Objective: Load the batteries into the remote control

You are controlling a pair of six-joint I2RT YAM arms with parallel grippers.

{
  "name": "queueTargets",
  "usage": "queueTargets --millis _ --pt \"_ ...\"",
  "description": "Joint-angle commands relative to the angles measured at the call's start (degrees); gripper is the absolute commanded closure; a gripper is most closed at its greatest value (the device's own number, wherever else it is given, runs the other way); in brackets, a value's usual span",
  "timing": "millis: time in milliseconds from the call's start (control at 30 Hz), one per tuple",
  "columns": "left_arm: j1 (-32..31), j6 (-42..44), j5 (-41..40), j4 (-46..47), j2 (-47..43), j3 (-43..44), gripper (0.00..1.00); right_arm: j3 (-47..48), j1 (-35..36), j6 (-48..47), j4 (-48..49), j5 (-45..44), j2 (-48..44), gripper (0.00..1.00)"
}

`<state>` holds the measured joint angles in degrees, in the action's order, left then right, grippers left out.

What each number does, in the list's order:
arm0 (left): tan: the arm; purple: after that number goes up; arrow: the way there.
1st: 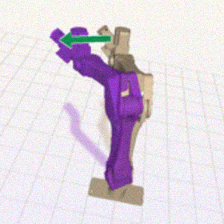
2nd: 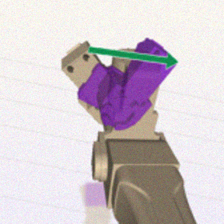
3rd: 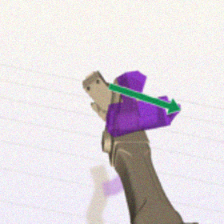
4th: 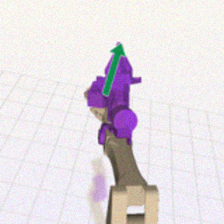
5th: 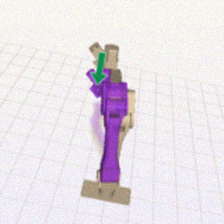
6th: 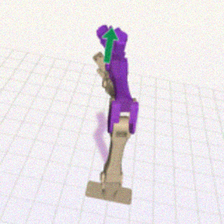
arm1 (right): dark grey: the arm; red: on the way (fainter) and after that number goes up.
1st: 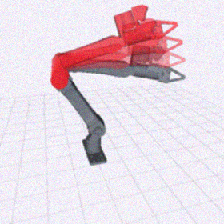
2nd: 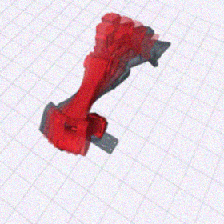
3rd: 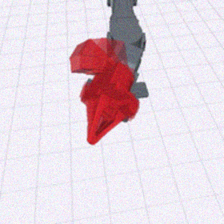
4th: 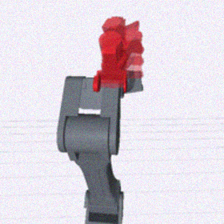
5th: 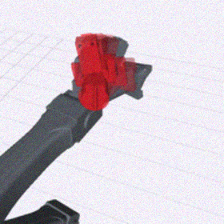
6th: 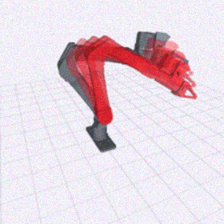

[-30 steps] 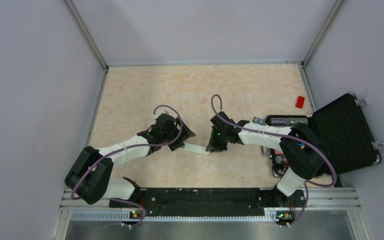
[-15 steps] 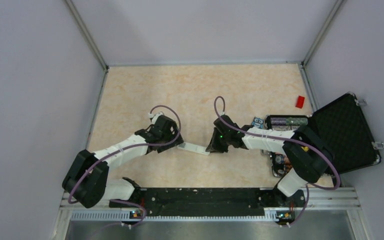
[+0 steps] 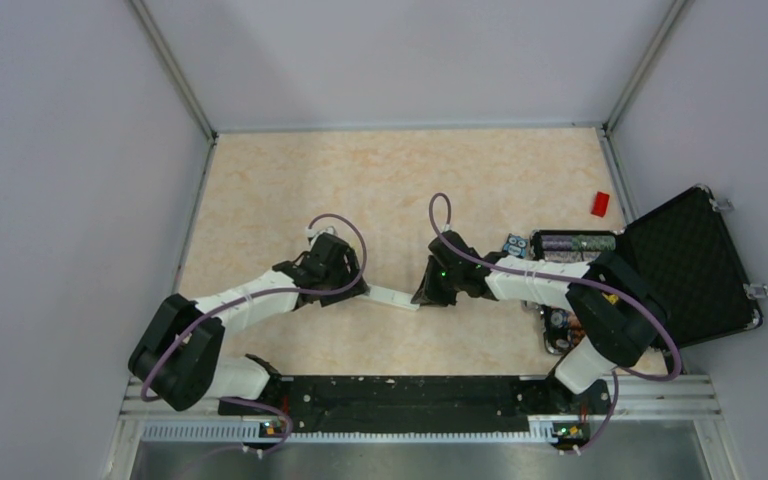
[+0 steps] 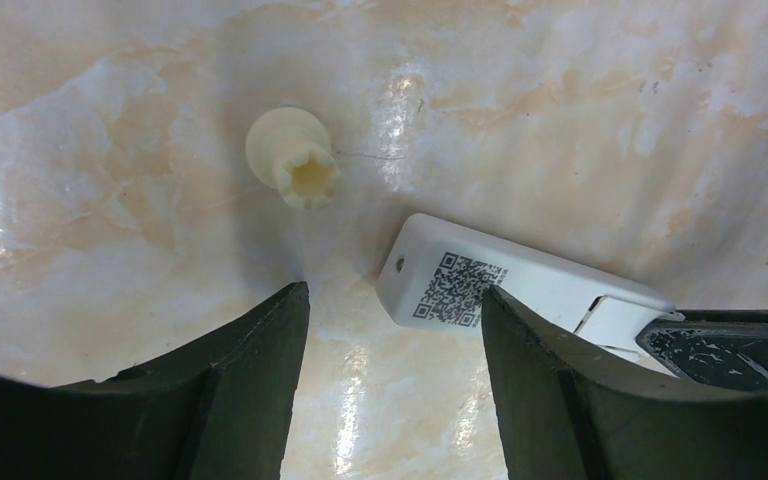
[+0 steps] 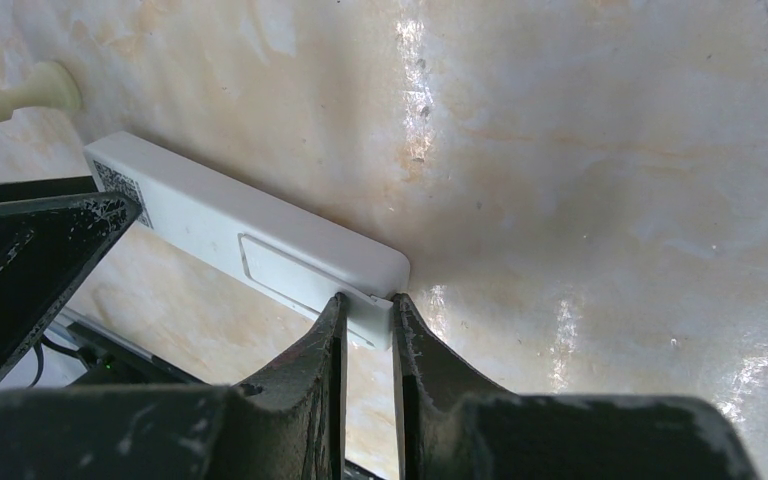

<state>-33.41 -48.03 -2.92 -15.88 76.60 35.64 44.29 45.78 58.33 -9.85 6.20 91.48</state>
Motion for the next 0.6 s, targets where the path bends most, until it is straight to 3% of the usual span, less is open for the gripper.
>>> queueTargets --millis 0,400,567 --pt "-0.1 -0.2 1.6 3.6 -0.2 -2.4 0.31 -3.8 2.1 -1.5 -6.3 -1.3 5.2 1.0" --pt "-0.2 -1.2 -0.4 4.2 1.8 -2.3 0.33 -5.6 1.2 -1.1 -8.3 -2.7 2.5 1.0" --pt "-0.1 -1.3 -0.6 4.2 1.8 -2.3 0.35 -9.4 0.9 -0.3 -4.5 -2.8 -0.6 1.0"
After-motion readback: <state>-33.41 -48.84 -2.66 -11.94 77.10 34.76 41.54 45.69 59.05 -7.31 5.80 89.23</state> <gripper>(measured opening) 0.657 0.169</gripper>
